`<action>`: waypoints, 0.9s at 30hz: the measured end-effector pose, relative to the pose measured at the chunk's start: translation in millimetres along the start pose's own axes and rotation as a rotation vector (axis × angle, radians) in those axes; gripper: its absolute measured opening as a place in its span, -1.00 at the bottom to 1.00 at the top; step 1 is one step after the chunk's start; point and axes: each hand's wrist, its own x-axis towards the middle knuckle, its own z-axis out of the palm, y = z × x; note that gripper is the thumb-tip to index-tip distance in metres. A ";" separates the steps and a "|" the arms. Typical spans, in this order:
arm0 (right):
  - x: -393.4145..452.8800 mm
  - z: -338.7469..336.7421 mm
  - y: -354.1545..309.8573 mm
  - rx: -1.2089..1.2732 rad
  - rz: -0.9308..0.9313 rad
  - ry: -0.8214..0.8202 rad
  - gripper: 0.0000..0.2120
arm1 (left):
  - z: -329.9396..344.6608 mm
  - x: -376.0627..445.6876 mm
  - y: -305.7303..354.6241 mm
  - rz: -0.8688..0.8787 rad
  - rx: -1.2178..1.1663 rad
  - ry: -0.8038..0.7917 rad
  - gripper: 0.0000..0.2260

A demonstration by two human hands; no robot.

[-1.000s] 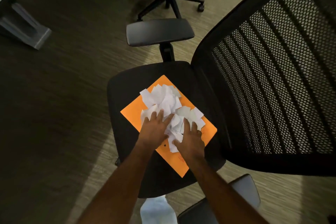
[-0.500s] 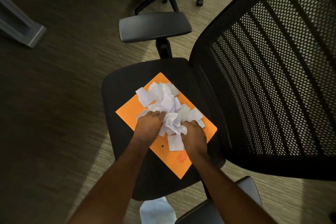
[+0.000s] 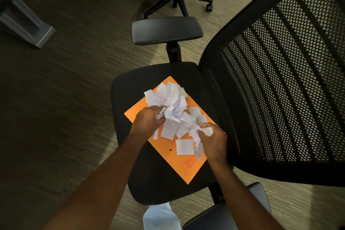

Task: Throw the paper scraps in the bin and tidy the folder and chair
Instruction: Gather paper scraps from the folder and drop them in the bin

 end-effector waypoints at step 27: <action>-10.0 -60.4 -19.1 1.039 0.553 -0.086 -0.64 | -14.5 -21.1 -12.2 -0.532 -1.186 -0.084 -0.71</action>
